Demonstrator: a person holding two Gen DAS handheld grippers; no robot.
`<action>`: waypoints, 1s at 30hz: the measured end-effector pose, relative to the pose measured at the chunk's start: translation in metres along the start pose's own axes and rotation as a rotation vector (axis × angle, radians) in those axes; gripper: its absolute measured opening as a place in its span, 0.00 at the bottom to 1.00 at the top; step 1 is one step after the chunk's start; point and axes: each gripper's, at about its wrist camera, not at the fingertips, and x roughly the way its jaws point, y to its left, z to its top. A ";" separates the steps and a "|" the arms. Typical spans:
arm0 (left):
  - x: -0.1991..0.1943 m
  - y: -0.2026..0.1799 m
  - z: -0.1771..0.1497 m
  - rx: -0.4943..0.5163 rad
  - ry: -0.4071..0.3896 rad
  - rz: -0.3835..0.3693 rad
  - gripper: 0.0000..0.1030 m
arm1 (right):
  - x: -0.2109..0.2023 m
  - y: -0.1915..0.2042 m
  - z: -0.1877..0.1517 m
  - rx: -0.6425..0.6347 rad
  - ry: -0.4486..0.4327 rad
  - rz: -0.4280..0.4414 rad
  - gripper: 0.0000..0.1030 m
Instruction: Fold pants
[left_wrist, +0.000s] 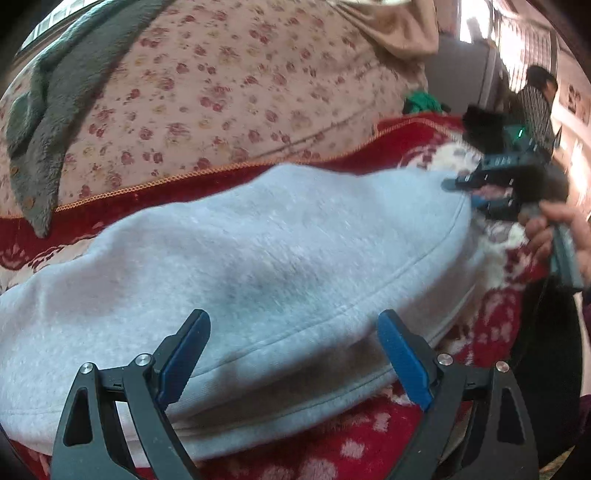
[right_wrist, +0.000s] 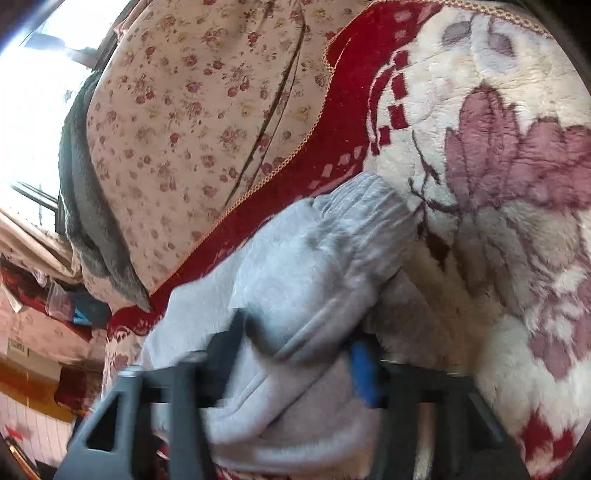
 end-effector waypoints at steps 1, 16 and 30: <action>0.005 -0.003 -0.001 0.014 0.006 0.011 0.89 | 0.000 -0.001 0.001 0.006 -0.002 0.018 0.27; 0.000 -0.029 -0.010 0.154 -0.010 -0.065 0.88 | -0.029 0.023 0.002 -0.052 -0.050 0.100 0.15; 0.031 -0.012 -0.004 0.098 0.055 -0.023 0.62 | 0.006 0.002 -0.001 -0.030 0.015 0.041 0.37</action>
